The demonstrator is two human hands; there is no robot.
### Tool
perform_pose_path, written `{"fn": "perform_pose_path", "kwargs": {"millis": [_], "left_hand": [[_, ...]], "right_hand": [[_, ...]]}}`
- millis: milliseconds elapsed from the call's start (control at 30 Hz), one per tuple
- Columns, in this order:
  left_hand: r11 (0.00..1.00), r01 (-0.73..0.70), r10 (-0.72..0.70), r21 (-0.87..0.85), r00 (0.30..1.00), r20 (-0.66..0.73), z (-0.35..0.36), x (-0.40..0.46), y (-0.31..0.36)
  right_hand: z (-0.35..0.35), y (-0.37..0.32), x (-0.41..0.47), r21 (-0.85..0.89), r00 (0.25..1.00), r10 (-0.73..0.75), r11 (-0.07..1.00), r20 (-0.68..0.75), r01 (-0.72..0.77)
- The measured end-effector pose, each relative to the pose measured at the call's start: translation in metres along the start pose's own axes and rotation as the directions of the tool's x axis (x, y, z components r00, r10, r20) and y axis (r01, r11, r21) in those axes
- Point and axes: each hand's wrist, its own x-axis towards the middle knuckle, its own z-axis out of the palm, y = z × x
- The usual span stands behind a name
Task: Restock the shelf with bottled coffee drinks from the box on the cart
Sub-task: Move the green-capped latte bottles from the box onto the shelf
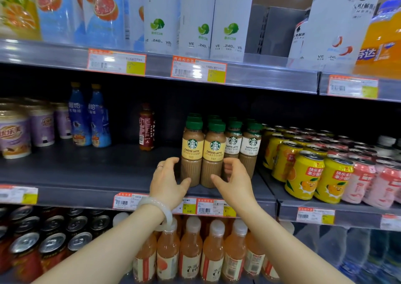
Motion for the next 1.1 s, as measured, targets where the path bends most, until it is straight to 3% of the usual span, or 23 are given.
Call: {"fn": "perform_pose_path", "kwargs": {"millis": [200, 367, 467, 567, 700, 800, 967, 1100], "left_hand": [[0.942, -0.132, 0.103, 0.31, 0.989, 0.108, -0.028, -0.037, 0.002], [0.785, -0.054, -0.097, 0.617, 0.973, 0.208, -0.061, -0.095, -0.036], [0.675, 0.038, -0.29, 0.737, 0.932, 0.217, -0.094, -0.145, -0.075], [0.562, 0.192, -0.51, 0.804, 0.846, 0.154, -0.138, -0.203, -0.123], [0.4, 0.429, -0.683, 0.81, 0.729, -0.048, -0.214, -0.282, -0.169], [0.236, 0.563, -0.802, 0.792, 0.573, -0.168, -0.278, -0.342, -0.197], [0.02, 0.729, -0.886, 0.684, 0.329, -0.326, -0.359, -0.45, -0.235], [-0.076, 0.815, -0.904, 0.575, 0.187, -0.384, -0.397, -0.521, -0.267]], "right_hand": [[0.007, -0.029, -0.038, -0.238, 0.95, -0.201, 0.936, 0.239, 0.258], [0.051, -0.046, -0.089, -0.3, 0.827, -0.241, 0.85, 0.508, 0.432], [0.095, -0.055, -0.129, -0.29, 0.696, -0.239, 0.782, 0.678, 0.551], [0.142, -0.072, -0.178, -0.201, 0.528, -0.228, 0.746, 0.818, 0.635], [0.201, -0.107, -0.249, -0.013, 0.306, -0.303, 0.69, 0.903, 0.723], [0.233, -0.144, -0.302, 0.107, 0.163, -0.343, 0.646, 0.925, 0.756], [0.288, -0.206, -0.377, 0.273, -0.024, -0.399, 0.581, 0.916, 0.767], [0.337, -0.25, -0.438, 0.327, -0.121, -0.364, 0.582, 0.923, 0.744]]}}
